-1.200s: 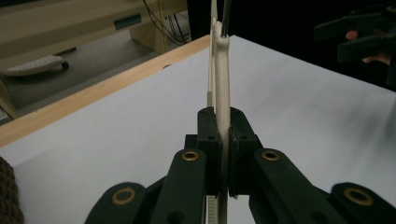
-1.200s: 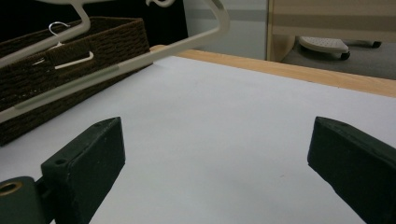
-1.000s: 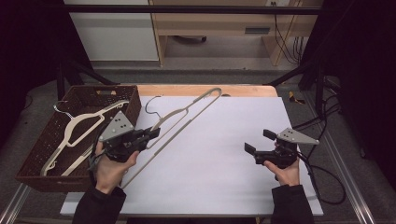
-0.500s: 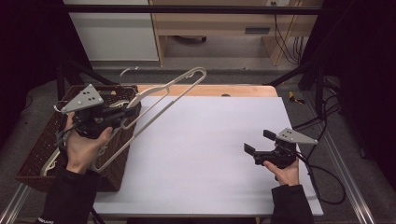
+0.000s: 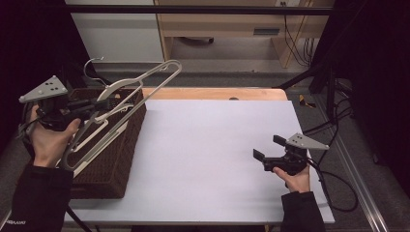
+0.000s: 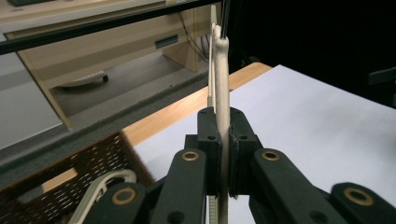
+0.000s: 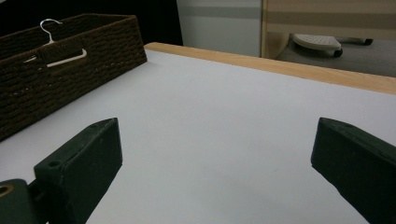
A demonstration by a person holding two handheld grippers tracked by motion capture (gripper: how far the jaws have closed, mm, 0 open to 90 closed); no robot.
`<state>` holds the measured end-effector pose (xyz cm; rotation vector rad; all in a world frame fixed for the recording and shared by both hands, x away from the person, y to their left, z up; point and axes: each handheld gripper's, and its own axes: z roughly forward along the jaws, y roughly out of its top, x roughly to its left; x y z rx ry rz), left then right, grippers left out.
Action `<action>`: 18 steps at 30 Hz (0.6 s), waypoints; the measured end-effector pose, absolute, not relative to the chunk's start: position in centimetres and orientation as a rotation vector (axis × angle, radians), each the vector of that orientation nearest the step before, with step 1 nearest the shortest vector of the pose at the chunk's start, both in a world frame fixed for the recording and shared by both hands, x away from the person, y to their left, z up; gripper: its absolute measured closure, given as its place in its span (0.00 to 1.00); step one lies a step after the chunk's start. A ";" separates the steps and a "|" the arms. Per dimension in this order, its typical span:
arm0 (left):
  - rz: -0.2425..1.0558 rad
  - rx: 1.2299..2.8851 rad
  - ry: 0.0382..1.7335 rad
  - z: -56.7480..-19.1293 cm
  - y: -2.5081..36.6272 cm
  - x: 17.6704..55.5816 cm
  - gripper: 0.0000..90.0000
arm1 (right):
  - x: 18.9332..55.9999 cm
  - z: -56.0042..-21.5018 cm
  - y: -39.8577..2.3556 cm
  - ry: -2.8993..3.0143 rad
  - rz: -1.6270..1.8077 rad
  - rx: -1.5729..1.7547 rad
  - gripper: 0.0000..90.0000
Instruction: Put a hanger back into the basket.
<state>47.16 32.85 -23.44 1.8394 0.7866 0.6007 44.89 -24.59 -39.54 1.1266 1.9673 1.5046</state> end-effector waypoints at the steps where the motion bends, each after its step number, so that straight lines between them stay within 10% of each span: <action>1: 0.605 1.850 0.791 -23.6 33.4 47.4 0.95 | 44.9 -39.7 -24.6 1.972 1.504 1.126 0.03; 18: 0.589 1.867 0.929 -28.3 41.5 50.1 0.95 | 45.1 -40.2 -24.1 1.997 1.455 1.141 0.02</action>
